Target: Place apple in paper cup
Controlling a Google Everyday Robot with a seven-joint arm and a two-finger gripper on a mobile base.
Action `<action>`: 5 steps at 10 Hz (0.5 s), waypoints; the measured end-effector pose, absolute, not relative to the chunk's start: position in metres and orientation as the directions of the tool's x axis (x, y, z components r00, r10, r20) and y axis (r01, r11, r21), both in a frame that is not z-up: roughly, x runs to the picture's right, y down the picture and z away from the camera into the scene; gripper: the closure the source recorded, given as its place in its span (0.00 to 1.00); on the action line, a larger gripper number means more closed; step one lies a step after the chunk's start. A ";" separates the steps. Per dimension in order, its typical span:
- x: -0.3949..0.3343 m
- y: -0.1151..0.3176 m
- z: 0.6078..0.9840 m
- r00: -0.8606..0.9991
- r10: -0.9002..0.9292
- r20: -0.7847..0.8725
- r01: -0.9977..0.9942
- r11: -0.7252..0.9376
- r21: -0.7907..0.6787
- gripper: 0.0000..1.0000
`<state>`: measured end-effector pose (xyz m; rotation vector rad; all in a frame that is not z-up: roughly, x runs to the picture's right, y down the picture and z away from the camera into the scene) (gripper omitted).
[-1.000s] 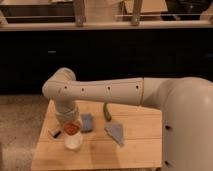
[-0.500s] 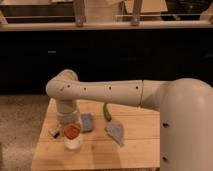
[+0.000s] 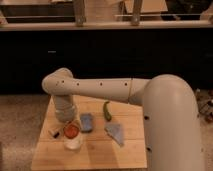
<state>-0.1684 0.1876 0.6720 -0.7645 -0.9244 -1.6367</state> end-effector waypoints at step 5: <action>-0.167 0.188 0.678 -0.237 -0.458 0.857 0.970 -0.154 0.187 0.20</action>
